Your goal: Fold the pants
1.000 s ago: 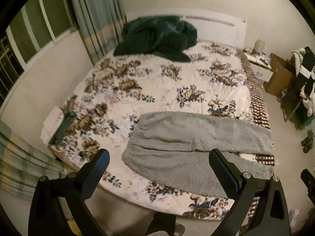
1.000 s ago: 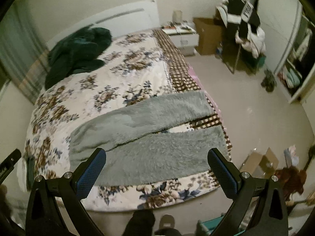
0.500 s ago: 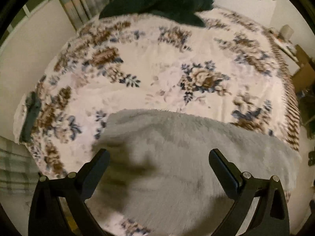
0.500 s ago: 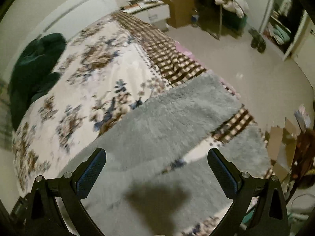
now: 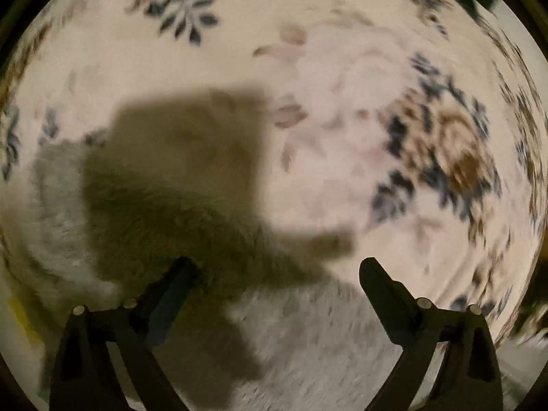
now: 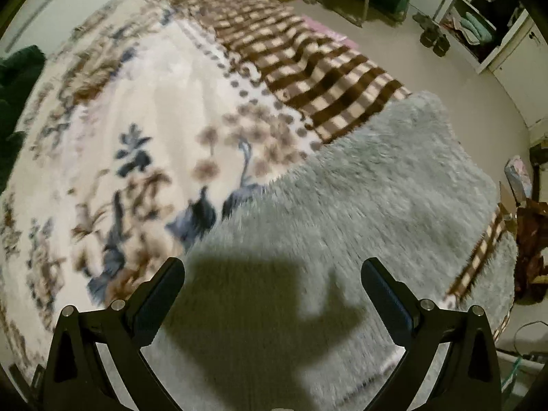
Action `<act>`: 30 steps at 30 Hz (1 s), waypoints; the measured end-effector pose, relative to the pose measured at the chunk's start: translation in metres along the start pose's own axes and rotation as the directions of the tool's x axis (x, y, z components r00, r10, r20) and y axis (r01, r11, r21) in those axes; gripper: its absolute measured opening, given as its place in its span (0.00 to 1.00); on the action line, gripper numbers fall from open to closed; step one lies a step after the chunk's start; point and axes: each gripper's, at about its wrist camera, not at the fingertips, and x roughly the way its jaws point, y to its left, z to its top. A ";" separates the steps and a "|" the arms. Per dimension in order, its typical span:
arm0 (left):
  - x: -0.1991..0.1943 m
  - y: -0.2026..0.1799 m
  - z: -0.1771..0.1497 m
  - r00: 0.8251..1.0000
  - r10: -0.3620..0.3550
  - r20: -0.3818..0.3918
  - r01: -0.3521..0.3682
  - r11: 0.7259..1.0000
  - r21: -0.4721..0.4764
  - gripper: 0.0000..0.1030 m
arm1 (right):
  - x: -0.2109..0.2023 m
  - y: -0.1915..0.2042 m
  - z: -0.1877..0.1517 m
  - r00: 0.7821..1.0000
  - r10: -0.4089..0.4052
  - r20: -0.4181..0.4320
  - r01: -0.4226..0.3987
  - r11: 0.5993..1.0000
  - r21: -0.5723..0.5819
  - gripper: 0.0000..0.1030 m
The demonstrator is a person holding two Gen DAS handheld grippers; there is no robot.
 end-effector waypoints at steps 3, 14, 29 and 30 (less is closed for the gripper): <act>0.014 -0.002 0.002 1.000 -0.002 -0.024 0.001 1.000 -0.007 0.95 | 0.023 0.003 0.012 0.999 -0.007 -0.032 0.008 1.000 0.030 1.00; -0.009 0.004 -0.025 0.986 -0.081 0.147 0.058 0.986 0.159 0.06 | 0.071 -0.007 0.032 0.989 -0.025 -0.146 0.040 0.994 0.100 0.76; -0.123 0.135 -0.104 0.877 -0.419 0.236 0.342 0.888 0.307 0.04 | -0.096 -0.141 -0.049 0.985 0.166 0.039 -0.167 0.986 0.008 0.09; -0.124 0.143 -0.114 0.875 -0.424 0.233 0.350 0.888 0.299 0.04 | -0.105 -0.155 -0.059 0.984 0.174 0.039 -0.174 0.985 0.005 0.09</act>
